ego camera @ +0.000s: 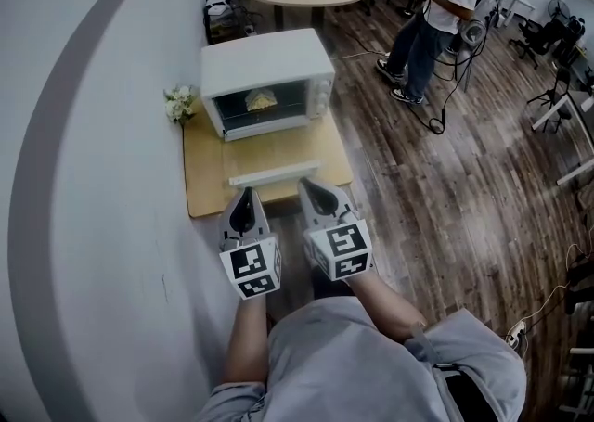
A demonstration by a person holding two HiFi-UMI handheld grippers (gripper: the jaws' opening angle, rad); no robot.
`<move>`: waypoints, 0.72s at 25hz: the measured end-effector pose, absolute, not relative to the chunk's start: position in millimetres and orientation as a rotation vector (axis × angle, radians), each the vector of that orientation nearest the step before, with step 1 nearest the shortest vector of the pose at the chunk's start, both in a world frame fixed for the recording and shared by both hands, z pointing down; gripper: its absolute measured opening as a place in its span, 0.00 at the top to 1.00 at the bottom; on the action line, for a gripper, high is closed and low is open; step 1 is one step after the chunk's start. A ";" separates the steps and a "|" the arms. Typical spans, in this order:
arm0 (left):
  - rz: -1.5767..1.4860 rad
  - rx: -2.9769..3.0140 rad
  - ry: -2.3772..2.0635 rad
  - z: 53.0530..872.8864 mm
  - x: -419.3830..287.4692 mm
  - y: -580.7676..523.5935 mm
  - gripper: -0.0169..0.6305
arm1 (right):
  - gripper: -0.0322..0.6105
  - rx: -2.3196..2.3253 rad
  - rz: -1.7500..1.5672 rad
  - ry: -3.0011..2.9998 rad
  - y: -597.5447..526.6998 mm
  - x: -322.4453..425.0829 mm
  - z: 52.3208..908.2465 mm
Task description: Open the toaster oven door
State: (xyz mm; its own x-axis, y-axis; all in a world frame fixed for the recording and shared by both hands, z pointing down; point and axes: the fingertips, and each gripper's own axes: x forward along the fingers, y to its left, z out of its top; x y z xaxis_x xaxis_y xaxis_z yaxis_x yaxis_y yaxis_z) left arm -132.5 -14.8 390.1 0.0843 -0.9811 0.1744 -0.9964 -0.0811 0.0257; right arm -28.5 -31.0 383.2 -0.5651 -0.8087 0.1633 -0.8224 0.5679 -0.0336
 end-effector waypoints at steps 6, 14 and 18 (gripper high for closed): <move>0.162 2.216 -2.032 390.7 -134.0 -16.4 0.97 | 0.95 1.388 0.137 -2.658 -29.8 -33.4 384.7; 0.164 2.210 -2.040 388.2 -138.2 -18.5 0.97 | 0.95 1.385 0.130 -2.660 -32.6 -36.4 380.9; 0.165 2.206 -2.039 388.4 -138.9 -18.6 0.97 | 0.95 1.380 0.126 -2.659 -31.8 -37.5 379.7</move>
State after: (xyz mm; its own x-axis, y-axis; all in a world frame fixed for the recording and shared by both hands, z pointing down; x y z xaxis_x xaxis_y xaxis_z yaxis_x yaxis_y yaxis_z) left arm -138.9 -18.6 388.4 0.0793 -0.9823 0.1696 -0.9968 -0.0765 0.0232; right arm -37.5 -31.8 379.7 -0.5683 -0.8061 0.1654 -0.8181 0.5751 -0.0081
